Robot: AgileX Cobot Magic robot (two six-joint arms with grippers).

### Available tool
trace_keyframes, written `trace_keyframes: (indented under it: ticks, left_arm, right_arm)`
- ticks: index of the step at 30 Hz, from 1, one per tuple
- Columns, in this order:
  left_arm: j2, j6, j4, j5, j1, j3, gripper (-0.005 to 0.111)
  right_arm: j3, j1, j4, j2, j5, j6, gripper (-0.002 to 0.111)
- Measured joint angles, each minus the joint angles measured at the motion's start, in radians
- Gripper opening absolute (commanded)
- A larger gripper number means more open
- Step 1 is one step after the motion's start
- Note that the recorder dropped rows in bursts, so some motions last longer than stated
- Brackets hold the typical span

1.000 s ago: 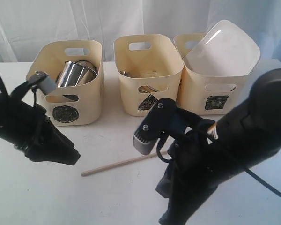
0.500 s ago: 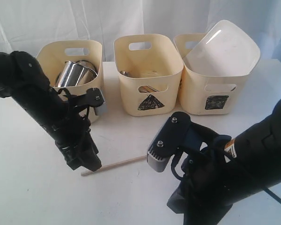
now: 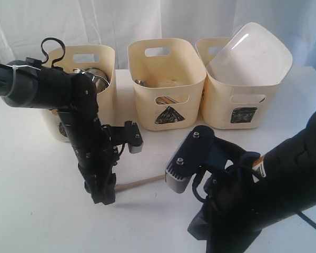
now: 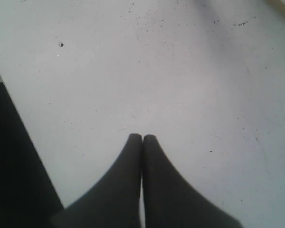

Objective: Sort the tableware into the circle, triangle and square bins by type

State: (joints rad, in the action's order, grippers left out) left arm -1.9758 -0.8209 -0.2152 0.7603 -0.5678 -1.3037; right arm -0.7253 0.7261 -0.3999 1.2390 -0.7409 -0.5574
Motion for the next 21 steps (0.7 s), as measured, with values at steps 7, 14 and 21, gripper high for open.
trace_keyframes:
  ticks: [7,14,21]
  left_arm:
    - [-0.008,0.004,0.031,0.016,-0.016,-0.004,0.000]
    - [-0.011,0.024,0.026,0.046,-0.016,-0.004,0.000]
    - [-0.011,0.071,0.026,0.063,-0.016,-0.004,0.000]
  right_arm:
    - [0.000,0.000,0.000,0.000,0.000,0.000,0.000]
    - [0.000,0.000,0.000,-0.002,-0.014,0.000,0.000]
    - [0.000,0.000,0.000,-0.078,-0.024,0.000,0.000]
